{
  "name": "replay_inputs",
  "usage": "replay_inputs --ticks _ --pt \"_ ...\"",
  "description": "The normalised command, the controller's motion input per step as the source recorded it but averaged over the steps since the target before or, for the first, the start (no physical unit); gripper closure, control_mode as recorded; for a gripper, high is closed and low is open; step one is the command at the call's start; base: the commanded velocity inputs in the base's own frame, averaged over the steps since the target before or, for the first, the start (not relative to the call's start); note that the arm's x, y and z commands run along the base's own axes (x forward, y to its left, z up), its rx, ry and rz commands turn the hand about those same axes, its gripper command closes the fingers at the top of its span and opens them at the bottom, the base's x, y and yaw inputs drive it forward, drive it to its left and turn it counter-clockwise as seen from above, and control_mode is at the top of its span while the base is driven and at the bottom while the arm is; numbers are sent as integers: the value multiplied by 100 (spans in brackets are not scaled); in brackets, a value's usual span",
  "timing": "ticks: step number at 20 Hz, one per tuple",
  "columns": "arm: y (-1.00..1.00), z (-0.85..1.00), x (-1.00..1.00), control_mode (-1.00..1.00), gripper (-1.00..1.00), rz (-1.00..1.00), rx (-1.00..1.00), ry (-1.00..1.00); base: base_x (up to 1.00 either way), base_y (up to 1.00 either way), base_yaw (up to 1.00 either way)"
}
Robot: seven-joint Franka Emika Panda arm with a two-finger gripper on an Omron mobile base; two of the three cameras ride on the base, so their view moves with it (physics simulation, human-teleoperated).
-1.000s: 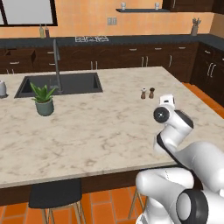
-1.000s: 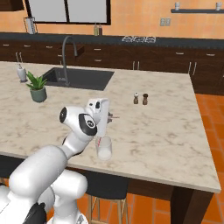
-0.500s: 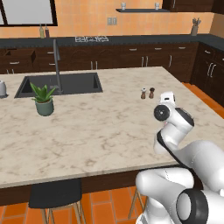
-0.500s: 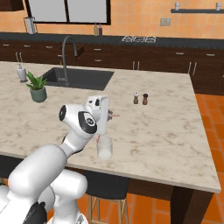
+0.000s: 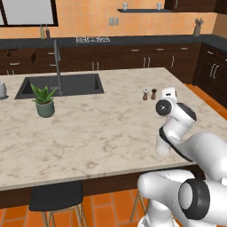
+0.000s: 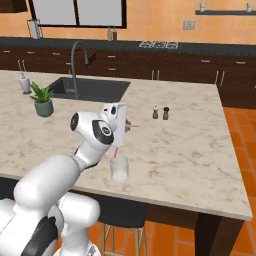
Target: Take a straw from the drawer in front and place it inside the glass cup on the dining counter.
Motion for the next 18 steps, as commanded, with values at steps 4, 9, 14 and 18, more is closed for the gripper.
replay_inputs --ticks 4,9,14,18 --pt "-1 -36 20 -100 100 0 -8 0 0 0 0" --pt "0 -45 0 -100 100 0 -8 0 0 0 0" --pt "0 -35 3 -100 100 0 -4 0 0 0 0" --pt "0 -40 0 -100 100 0 0 0 0 0 0"
